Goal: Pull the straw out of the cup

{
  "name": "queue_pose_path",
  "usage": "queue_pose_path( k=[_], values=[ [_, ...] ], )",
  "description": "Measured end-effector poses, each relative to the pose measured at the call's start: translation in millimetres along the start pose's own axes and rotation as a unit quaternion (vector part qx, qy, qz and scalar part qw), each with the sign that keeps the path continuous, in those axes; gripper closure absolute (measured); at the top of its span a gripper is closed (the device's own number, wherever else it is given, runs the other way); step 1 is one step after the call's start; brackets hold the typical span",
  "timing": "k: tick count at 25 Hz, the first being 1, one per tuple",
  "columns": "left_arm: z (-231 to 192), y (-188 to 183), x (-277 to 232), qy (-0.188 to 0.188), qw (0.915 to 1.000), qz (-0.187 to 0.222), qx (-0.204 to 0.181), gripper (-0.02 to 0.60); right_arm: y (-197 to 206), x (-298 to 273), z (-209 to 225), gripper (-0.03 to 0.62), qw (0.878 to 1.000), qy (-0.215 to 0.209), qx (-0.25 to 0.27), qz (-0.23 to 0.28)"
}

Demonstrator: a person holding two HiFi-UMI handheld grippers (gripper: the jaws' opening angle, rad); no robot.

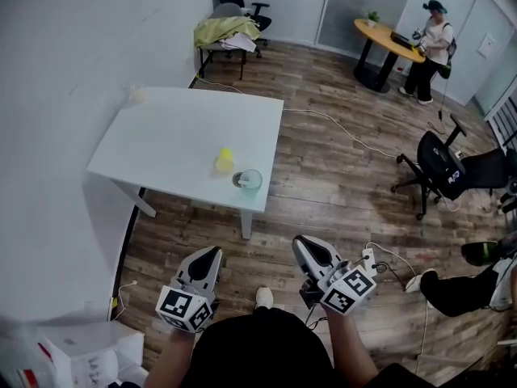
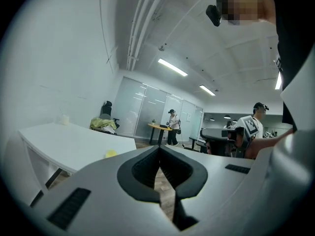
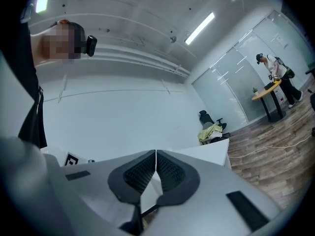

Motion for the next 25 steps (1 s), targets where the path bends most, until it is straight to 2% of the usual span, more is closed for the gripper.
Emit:
queue_pose_path(
  k=[6, 14, 25],
  values=[
    [3, -1, -31, -0.017, 0.9998, -0.001, -0.007, 0.568, -6, -7, 31, 0.571, 1.000, -0.019, 0.000, -0.009],
    [4, 5, -48, -0.039, 0.9992, -0.003, 0.001, 0.568, -4, -10, 53, 0.571, 0.999, -0.035, -0.005, -0.024],
    [-5, 8, -68, -0.026, 0.9995, -0.020, 0.000, 0.568, -7, -22, 64, 0.571, 0.999, -0.029, -0.009, -0.020]
  ],
)
Point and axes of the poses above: the fingertips, and each gripper's own axes: x backward along the fingers, z to its right, y out of its underside, the point moved 3 cm from there along x, backward along the fingers, and after that the axes turned 6 degrees about y, right-handed, at the moved point
